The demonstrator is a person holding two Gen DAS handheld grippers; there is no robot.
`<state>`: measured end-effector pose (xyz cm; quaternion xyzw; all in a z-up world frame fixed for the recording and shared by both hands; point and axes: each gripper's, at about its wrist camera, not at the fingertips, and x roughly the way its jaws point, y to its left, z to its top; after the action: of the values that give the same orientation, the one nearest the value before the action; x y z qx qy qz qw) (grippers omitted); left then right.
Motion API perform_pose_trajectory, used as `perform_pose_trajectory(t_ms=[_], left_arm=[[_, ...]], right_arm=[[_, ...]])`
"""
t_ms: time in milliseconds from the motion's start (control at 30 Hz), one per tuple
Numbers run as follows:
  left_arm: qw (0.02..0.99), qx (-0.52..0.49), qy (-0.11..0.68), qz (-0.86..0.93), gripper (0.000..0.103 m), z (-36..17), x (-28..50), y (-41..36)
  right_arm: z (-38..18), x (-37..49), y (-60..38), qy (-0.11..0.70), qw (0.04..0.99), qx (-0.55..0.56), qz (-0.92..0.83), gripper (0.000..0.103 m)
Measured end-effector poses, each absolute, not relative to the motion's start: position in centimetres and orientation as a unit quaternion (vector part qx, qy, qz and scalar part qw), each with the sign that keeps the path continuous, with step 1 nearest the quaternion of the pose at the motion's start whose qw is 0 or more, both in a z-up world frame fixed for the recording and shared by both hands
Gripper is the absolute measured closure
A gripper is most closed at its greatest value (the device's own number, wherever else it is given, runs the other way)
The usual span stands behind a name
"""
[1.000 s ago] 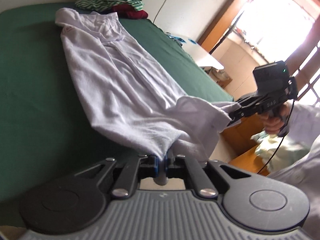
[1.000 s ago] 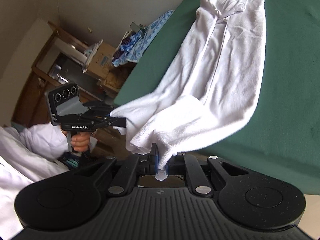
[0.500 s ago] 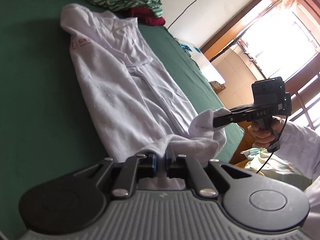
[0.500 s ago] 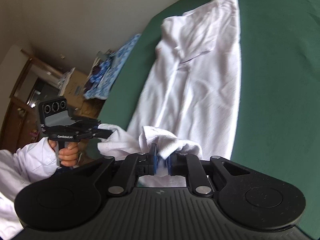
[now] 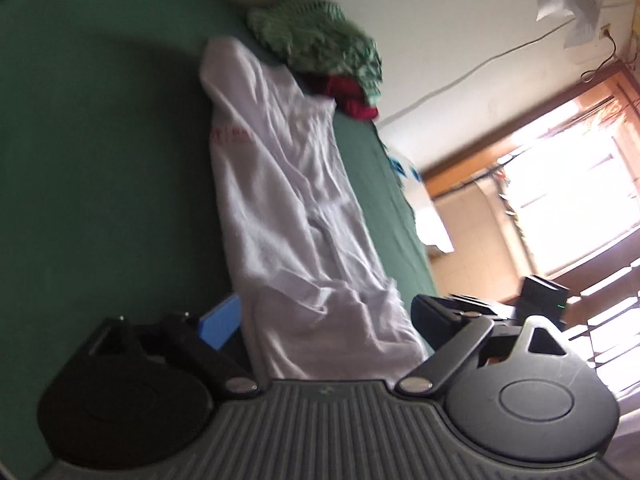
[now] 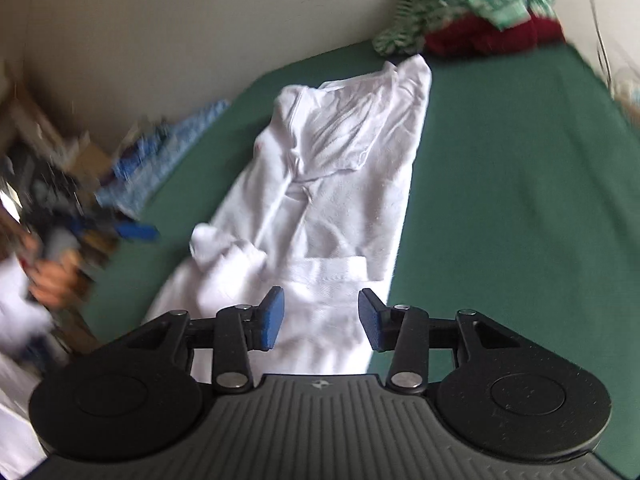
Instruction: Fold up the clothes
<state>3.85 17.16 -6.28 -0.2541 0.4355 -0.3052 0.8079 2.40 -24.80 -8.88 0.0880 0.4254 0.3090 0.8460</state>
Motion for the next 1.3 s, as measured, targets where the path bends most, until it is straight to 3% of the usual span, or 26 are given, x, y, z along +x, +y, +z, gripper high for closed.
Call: perform_pose_trajectory(t_ms=[100, 300, 433, 500, 533, 567, 667, 867, 1100, 1233, 1300], left_arm=[[0.829, -0.202, 0.43, -0.296, 0.011, -7.1, 3.6, 15.1], [0.863, -0.097, 0.414, -0.274, 0.014, -8.6, 3.1, 11.0], [0.879, -0.026, 0.4, -0.258, 0.042, -9.6, 2.7, 8.2], [0.886, 0.01, 0.392, -0.249, 0.054, -10.1, 2.5, 6.9], [0.889, 0.03, 0.385, -0.246, 0.061, -10.2, 2.1, 6.4], [0.892, 0.047, 0.379, -0.244, 0.079, -10.2, 1.8, 6.0], [0.9, 0.037, 0.367, -0.233, 0.094, -8.9, 1.3, 6.8], [0.914, 0.013, 0.351, -0.204, 0.095, -7.4, 1.9, 8.5], [0.91, 0.034, 0.37, -0.183, 0.1, -10.3, 3.9, 7.8], [0.907, 0.022, 0.376, -0.188, 0.096, -9.2, 3.4, 8.7], [0.912, 0.024, 0.369, -0.179, 0.086, -7.9, 2.3, 9.6]], right_arm=[[-9.6, 2.7, -23.4, 0.415, 0.849, 0.02, 0.327, 0.052], [-11.4, 4.3, -21.8, 0.404, 0.852, -0.044, 0.329, 0.052], [-11.3, 4.2, -21.5, 0.397, 0.848, -0.076, 0.342, 0.053], [-11.2, 3.9, -21.5, 0.394, 0.848, -0.081, 0.344, 0.068], [-11.1, 3.7, -21.5, 0.392, 0.848, -0.083, 0.346, 0.083], [-11.1, 3.6, -21.5, 0.391, 0.848, -0.085, 0.347, 0.091], [-10.3, 3.5, -21.6, 0.382, 0.856, -0.083, 0.338, 0.094], [-8.2, 4.2, -21.7, 0.349, 0.883, -0.057, 0.308, 0.094], [-11.9, 6.5, -20.8, 0.367, 0.894, -0.049, 0.253, 0.092], [-10.5, 5.6, -20.8, 0.373, 0.897, -0.077, 0.226, 0.073], [-8.8, 4.1, -21.1, 0.355, 0.901, -0.083, 0.234, 0.073]])
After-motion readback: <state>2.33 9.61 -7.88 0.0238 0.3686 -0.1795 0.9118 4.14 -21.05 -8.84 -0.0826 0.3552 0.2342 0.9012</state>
